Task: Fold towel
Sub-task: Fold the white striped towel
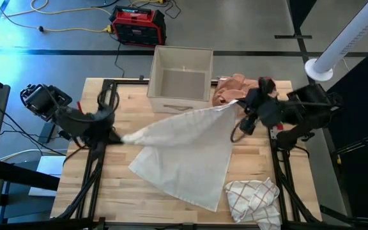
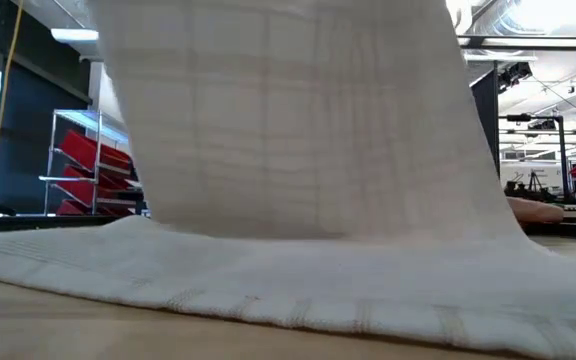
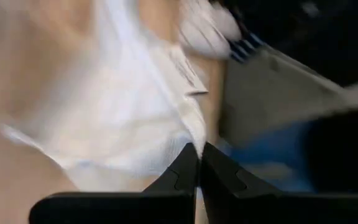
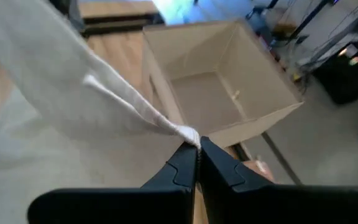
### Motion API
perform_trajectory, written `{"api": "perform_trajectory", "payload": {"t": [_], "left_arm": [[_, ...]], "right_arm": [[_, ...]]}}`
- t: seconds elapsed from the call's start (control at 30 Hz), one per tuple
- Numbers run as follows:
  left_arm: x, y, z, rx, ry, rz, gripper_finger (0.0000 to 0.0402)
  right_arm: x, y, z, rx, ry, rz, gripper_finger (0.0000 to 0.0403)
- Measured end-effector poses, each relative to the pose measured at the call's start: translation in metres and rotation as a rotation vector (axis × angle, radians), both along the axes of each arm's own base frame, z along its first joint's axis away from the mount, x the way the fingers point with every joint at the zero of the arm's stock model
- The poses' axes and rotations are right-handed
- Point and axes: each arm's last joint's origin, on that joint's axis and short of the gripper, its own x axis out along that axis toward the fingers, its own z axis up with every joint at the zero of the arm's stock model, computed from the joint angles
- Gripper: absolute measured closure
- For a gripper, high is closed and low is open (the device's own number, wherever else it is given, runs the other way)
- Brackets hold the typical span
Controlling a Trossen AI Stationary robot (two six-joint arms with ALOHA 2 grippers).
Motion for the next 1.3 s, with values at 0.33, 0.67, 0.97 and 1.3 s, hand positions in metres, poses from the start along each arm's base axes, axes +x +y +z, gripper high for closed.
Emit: {"api": "perform_trajectory", "payload": {"t": [0.33,0.67,0.97,1.3], "left_arm": [[0.009,-0.070,0.031,-0.484,-0.207,-0.197,0.0402],[0.023,-0.059,0.031,-0.194,-0.414,-0.218,0.0402],[0.002,0.023,0.029,0.388,-0.432,0.268,0.0402],[-0.035,0.067,0.040,0.690,-0.476,0.486,0.0402]], "right_arm": [[0.013,-0.028,0.001,0.065,0.059,0.172,0.0403],[0.007,-0.034,0.000,0.027,0.109,0.157,0.0403],[-0.019,-0.035,0.011,-0.076,0.006,-0.086,0.0403],[-0.029,-0.030,0.015,0.050,-0.075,-0.095,0.0403]]}}
